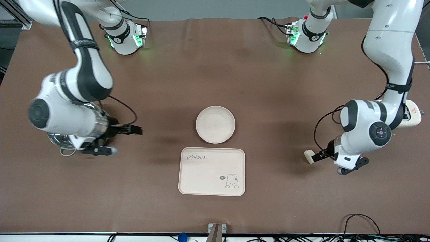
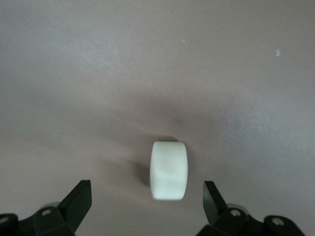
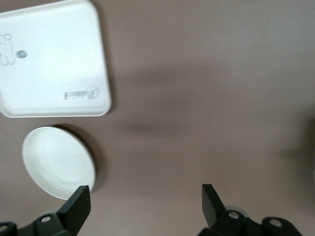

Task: Place bun in plate and plate on tray
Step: 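Grasp the cream bun with the left gripper while the right gripper reaches the plate, then lower the bun onto the white plate with the left gripper and release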

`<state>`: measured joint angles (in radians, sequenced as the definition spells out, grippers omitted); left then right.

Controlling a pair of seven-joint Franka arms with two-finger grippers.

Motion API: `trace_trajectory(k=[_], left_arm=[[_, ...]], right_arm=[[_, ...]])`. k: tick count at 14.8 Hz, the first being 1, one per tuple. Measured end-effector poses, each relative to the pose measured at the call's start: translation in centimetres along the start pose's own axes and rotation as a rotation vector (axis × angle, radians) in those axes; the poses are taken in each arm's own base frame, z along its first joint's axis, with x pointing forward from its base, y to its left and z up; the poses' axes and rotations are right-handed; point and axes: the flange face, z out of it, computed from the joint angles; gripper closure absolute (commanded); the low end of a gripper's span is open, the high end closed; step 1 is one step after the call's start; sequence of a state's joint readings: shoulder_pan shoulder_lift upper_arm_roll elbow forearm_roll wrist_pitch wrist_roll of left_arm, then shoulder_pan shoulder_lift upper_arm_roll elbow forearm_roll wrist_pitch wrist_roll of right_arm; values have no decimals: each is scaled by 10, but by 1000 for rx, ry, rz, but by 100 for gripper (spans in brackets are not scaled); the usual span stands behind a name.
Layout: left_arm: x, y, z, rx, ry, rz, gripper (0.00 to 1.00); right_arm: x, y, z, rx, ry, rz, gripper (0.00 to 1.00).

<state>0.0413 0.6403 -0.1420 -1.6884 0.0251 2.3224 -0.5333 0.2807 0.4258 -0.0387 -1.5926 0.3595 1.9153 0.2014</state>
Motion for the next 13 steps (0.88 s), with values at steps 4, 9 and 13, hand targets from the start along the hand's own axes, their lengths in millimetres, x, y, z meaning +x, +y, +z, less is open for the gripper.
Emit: trace_trajectory(k=[4, 9, 13], left_arm=[[2, 2, 30, -2, -12, -17, 20], [2, 1, 51, -3, -21, -20, 51], [-6, 19, 48, -24, -25, -31, 57]], right_arm=[[2, -44, 80, 49, 103, 45, 0], [-11, -82, 174, 23, 143, 80, 0], [-34, -93, 211, -14, 93, 50, 0]])
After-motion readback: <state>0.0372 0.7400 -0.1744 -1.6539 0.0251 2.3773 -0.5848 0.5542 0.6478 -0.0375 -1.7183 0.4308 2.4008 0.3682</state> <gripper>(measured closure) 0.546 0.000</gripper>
